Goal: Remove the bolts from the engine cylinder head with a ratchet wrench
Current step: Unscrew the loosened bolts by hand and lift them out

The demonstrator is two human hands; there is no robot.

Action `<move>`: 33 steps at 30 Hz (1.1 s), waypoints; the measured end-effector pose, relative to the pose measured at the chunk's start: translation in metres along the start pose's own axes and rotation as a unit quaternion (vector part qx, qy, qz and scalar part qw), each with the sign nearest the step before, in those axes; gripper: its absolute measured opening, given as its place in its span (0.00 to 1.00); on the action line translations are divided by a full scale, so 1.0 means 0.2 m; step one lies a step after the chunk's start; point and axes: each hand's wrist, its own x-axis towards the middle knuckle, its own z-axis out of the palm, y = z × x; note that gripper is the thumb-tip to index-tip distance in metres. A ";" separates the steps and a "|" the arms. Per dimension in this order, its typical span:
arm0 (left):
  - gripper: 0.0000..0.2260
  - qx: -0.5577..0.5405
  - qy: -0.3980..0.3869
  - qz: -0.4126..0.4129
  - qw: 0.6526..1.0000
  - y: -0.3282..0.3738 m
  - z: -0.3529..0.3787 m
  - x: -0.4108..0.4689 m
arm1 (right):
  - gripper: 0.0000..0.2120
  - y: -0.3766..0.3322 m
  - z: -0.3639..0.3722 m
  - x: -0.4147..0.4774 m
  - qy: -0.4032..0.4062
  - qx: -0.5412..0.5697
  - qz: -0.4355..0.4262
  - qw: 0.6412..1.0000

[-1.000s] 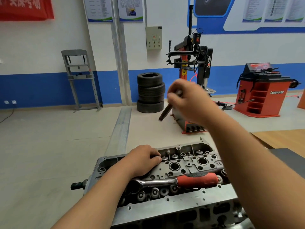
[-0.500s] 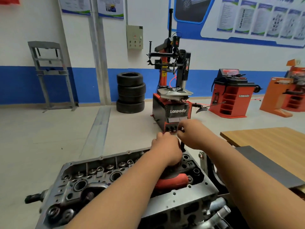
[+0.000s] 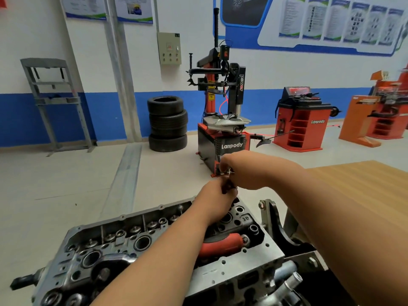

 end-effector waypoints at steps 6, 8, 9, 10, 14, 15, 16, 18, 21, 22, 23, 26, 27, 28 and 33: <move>0.06 0.010 0.013 -0.004 1.000 0.00 0.01 0.01 | 0.13 0.01 0.03 0.01 0.018 0.078 -0.027 0.996; 0.03 0.011 0.031 -0.011 0.999 0.00 0.02 0.01 | 0.12 0.00 0.02 0.02 0.064 0.057 0.008 0.996; 0.01 0.005 0.041 -0.018 0.999 0.00 0.02 0.02 | 0.15 0.00 0.02 0.03 0.088 0.010 0.035 0.995; 0.02 -0.004 0.052 -0.024 0.998 0.00 0.03 0.02 | 0.19 -0.01 0.01 0.04 0.104 -0.040 0.059 0.992; 0.11 -0.018 0.075 -0.041 0.996 -0.01 0.03 0.03 | 0.22 -0.05 0.01 0.06 0.099 -0.115 0.080 0.985; 0.11 -0.018 0.072 -0.038 0.997 -0.01 0.03 0.03 | 0.20 -0.05 0.00 0.06 0.089 -0.115 0.079 0.986; 0.10 -0.020 0.068 -0.032 0.997 -0.02 0.03 0.03 | 0.18 -0.06 0.00 0.07 0.079 -0.114 0.079 0.987; 0.09 -0.029 0.059 -0.024 0.998 -0.03 0.03 0.02 | 0.15 -0.06 -0.01 0.07 0.068 -0.112 0.075 0.989; 0.05 -0.023 0.043 -0.018 0.999 -0.05 0.03 0.02 | 0.12 -0.06 -0.01 0.05 0.047 -0.101 0.054 0.992; 0.04 -0.014 0.040 -0.015 0.999 -0.05 0.02 0.01 | 0.09 -0.06 -0.01 0.04 0.030 -0.094 0.040 0.994; 0.04 -0.007 0.038 -0.010 0.999 -0.05 0.02 0.01 | 0.04 -0.06 -0.02 0.03 0.013 -0.088 0.023 0.996; 0.02 0.008 0.029 -0.001 1.000 -0.03 0.01 0.00 | 0.12 -0.08 -0.02 0.00 -0.024 -0.055 -0.018 0.998; 0.02 0.015 0.028 0.000 1.000 -0.02 0.00 0.00 | 0.13 -0.09 -0.02 -0.01 -0.024 -0.034 -0.031 0.999; 0.04 0.024 0.028 0.000 0.999 -0.02 0.01 -0.01 | 0.12 -0.09 -0.02 -0.01 -0.018 -0.004 -0.040 0.999; 0.08 0.045 0.050 -0.025 0.997 0.01 0.02 0.01 | 0.14 -0.07 0.03 0.02 0.083 -0.005 0.042 0.996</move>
